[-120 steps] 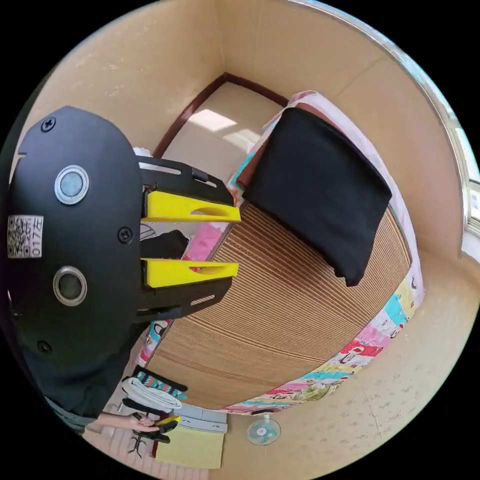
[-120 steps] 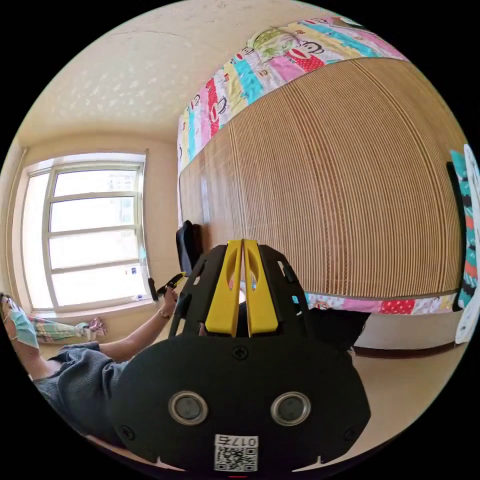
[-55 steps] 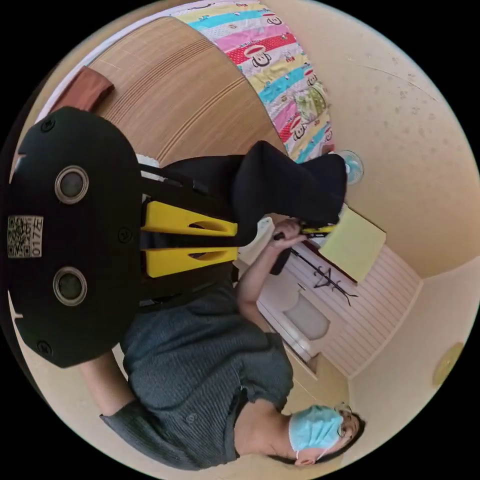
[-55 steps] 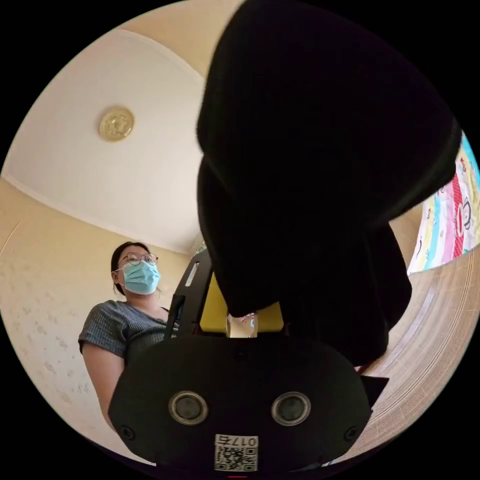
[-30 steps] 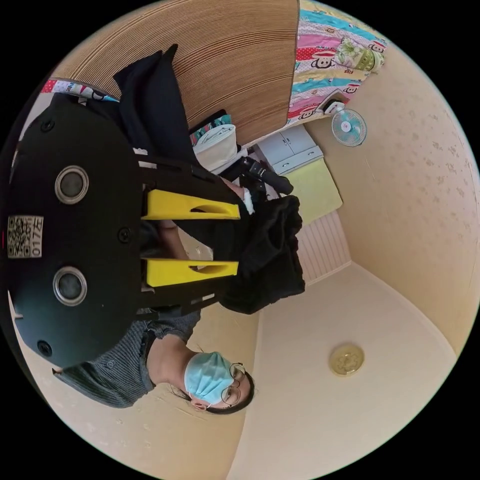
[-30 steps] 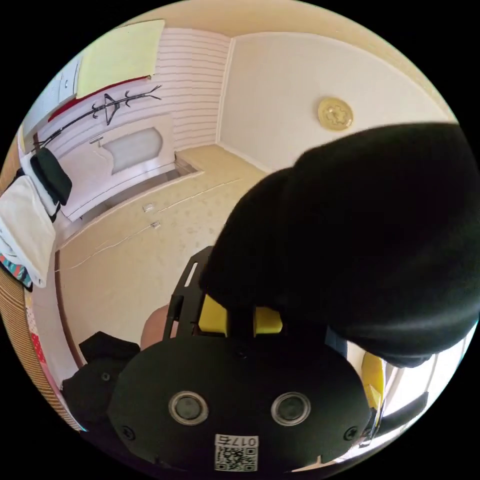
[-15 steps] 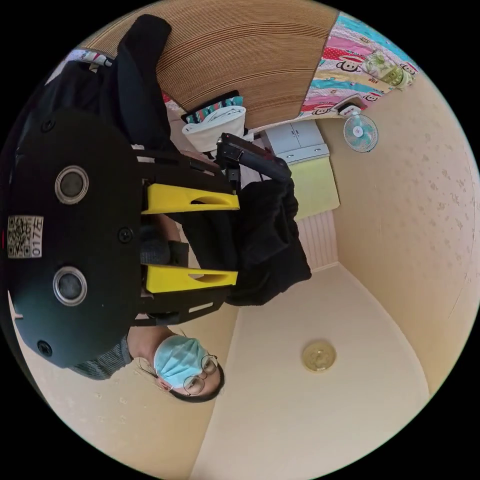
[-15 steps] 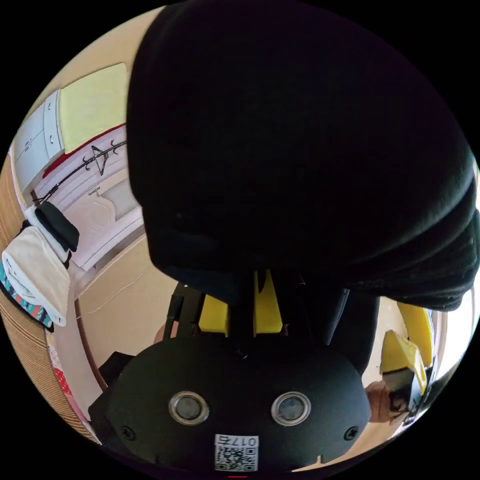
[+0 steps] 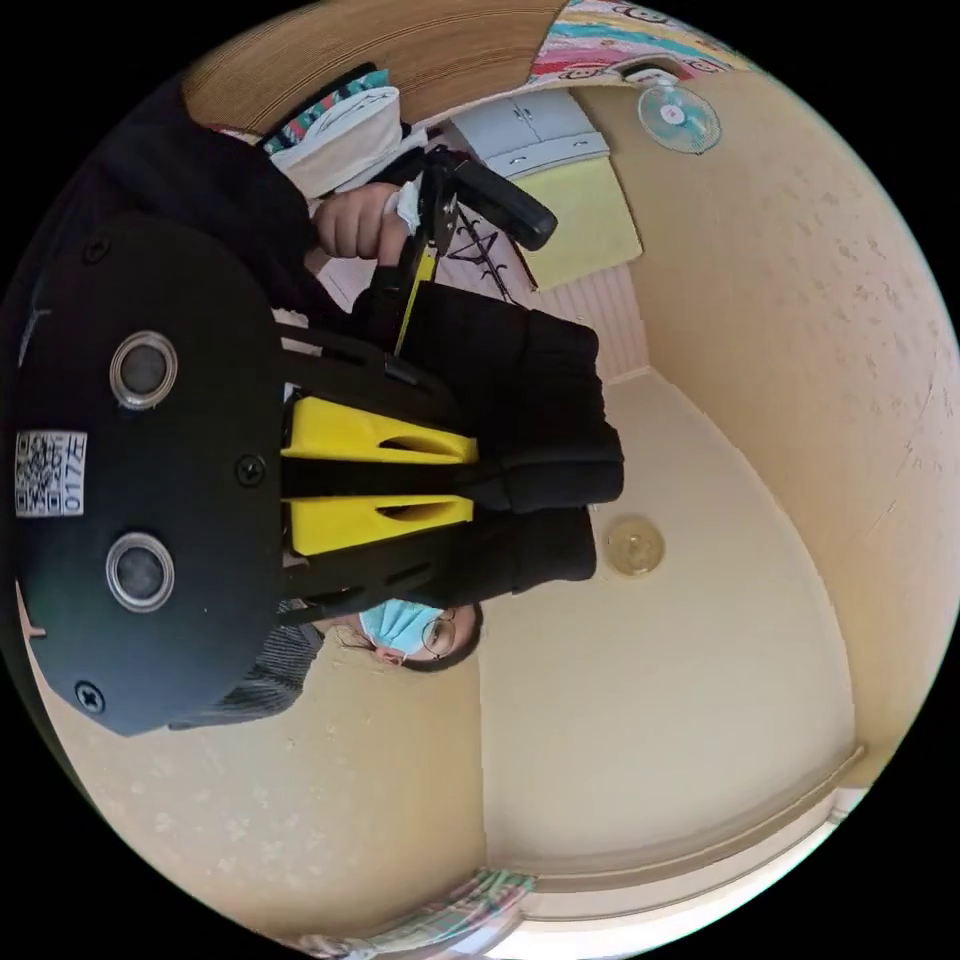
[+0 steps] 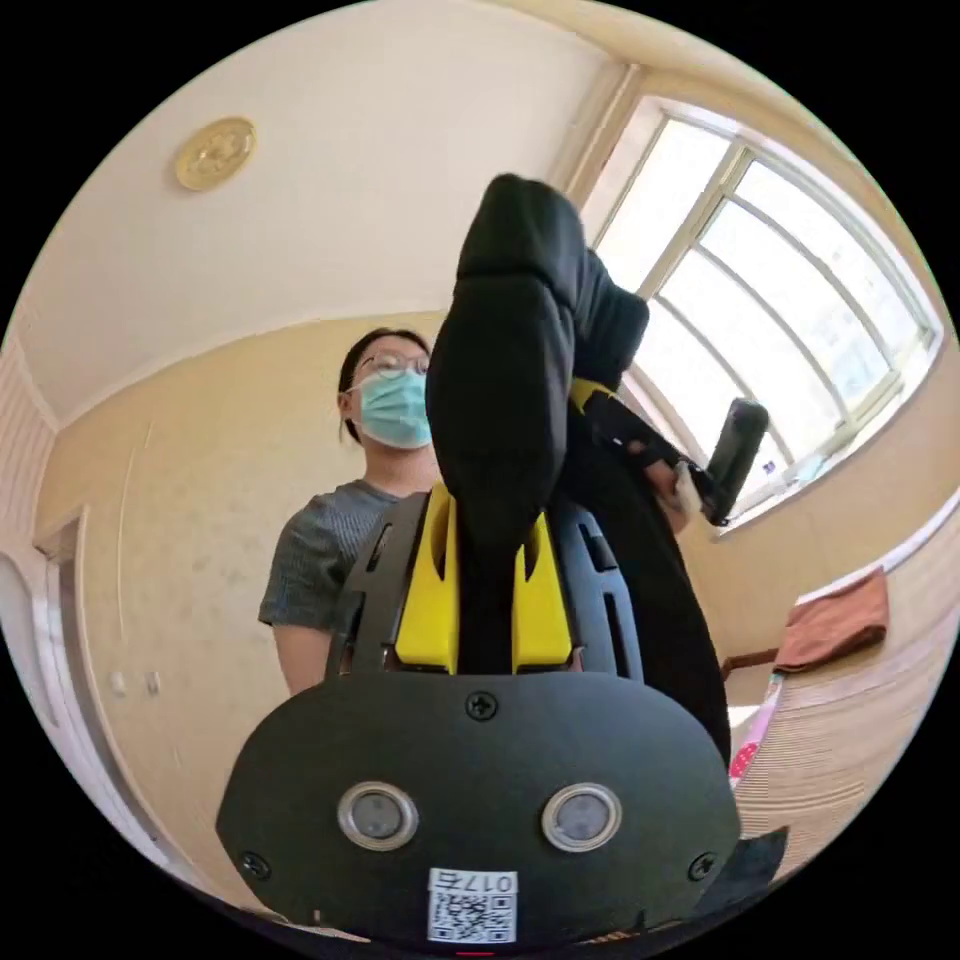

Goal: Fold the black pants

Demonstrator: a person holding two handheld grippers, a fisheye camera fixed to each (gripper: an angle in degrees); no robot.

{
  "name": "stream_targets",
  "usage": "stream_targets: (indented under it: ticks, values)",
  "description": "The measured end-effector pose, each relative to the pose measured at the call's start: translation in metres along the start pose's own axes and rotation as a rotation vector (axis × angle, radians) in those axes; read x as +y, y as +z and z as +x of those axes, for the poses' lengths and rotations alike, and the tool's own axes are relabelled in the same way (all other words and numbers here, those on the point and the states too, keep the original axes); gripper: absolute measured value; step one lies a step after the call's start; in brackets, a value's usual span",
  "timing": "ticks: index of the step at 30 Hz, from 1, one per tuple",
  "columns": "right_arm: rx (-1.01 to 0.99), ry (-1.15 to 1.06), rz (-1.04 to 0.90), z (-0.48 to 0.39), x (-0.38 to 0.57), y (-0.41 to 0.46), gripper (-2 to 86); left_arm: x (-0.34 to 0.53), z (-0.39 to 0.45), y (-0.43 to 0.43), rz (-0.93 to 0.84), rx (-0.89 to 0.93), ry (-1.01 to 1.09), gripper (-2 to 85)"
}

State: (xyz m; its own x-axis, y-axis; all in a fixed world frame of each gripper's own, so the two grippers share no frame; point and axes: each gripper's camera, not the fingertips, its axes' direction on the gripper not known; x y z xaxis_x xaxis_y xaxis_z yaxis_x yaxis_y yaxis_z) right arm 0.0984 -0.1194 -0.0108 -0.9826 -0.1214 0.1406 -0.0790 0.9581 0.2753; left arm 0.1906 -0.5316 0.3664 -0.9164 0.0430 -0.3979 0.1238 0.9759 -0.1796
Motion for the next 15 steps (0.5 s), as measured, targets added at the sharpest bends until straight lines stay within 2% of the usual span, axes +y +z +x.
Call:
stream_targets:
  ticks: [1, 3, 4, 6, 8, 9, 12, 15]
  values:
    - [0.062, 0.03, 0.032, 0.003, -0.003, -0.008, 7.0, 0.001, 0.015, -0.004, 0.004, -0.113, 0.058, 4.7]
    - [0.448, 0.229, 0.085, 0.013, -0.015, -0.024, 6.9, 0.004, 0.03, -0.004, 0.007, -0.295, 0.106, 4.4]
    - [0.562, 0.259, 0.106, 0.013, -0.017, -0.024, 6.7, 0.006, 0.037, -0.001, -0.001, -0.434, 0.134, 4.2]
    - [0.952, 0.284, 0.223, 0.005, -0.022, -0.004, 6.0, 0.014, 0.037, 0.008, -0.016, -0.62, 0.15, 4.1]
    - [1.075, 0.227, 0.286, 0.007, -0.021, 0.022, 4.9, 0.024, 0.024, 0.021, -0.067, -0.722, 0.151, 4.0]
    - [1.074, 0.203, 0.312, 0.017, -0.017, 0.034, 3.8, 0.032, 0.008, 0.028, -0.1, -0.744, 0.141, 4.0]
    - [1.14, 0.362, 0.327, 0.059, -0.004, 0.042, 1.7, 0.059, -0.044, 0.031, -0.07, -0.726, 0.015, 3.5]
    - [1.062, 0.418, 0.372, 0.085, 0.019, 0.032, 1.1, 0.081, -0.069, 0.026, -0.018, -0.69, -0.025, 2.7]
